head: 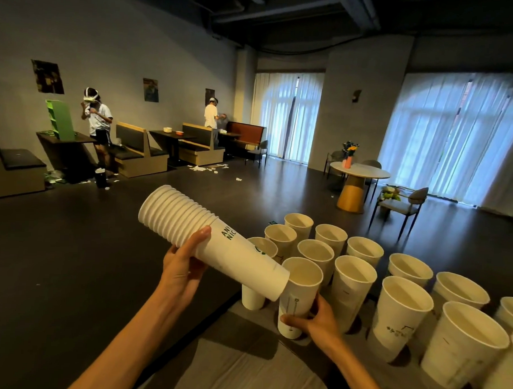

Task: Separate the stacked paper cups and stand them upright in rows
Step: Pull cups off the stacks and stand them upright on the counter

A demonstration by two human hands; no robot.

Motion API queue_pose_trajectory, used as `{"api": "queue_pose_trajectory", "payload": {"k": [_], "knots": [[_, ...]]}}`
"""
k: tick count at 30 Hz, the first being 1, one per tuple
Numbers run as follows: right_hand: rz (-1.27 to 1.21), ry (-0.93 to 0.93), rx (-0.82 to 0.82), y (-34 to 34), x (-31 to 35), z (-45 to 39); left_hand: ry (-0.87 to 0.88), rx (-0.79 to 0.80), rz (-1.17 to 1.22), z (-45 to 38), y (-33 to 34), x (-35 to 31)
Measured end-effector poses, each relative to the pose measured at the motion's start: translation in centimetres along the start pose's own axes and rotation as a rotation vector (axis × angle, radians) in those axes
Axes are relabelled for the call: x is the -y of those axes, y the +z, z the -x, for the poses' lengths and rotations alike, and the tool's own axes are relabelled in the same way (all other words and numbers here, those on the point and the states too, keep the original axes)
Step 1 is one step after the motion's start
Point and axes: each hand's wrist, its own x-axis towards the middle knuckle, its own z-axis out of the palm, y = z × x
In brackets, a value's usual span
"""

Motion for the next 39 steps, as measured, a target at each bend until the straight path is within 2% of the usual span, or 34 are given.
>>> {"api": "queue_pose_trajectory", "payload": {"k": [13,19,22,24,26,28,30,32,33,36,39], "knots": [[0.036,0.046,0.007,-0.3,0.5,0.8,-0.05,0.056,-0.094,1.4,1.7,0.6],[0.131,0.137,0.084,-1.4,0.7,2.4,-0.074,0.174,-0.192,2.1,1.7,1.3],[0.192,0.126,0.127,-2.7,0.6,3.5,-0.084,0.234,-0.207,2.6,2.3,2.1],[0.221,0.136,0.072,-3.3,1.5,4.8,-0.109,0.275,-0.218,3.2,3.0,2.9],[0.104,0.155,0.015,-3.7,2.6,6.0,-0.141,0.327,-0.244,3.8,3.9,3.8],[-0.217,0.255,0.094,-4.7,3.7,6.9,-0.183,0.381,-0.278,4.7,5.1,4.9],[-0.461,0.315,0.325,-6.2,4.2,8.0,-0.203,0.44,-0.332,5.7,6.5,6.4],[-0.516,0.263,0.525,-7.2,4.6,9.3,-0.197,0.49,-0.379,6.4,7.6,7.6],[-0.501,0.231,0.557,-7.7,4.6,9.9,-0.19,0.507,-0.387,6.8,8.1,8.1],[-0.404,0.173,0.536,-9.2,4.4,10.5,-0.129,0.505,-0.424,7.4,9.0,9.5],[-0.221,0.137,0.387,-9.7,3.7,10.6,0.0,0.516,-0.548,7.7,9.4,10.2]]}}
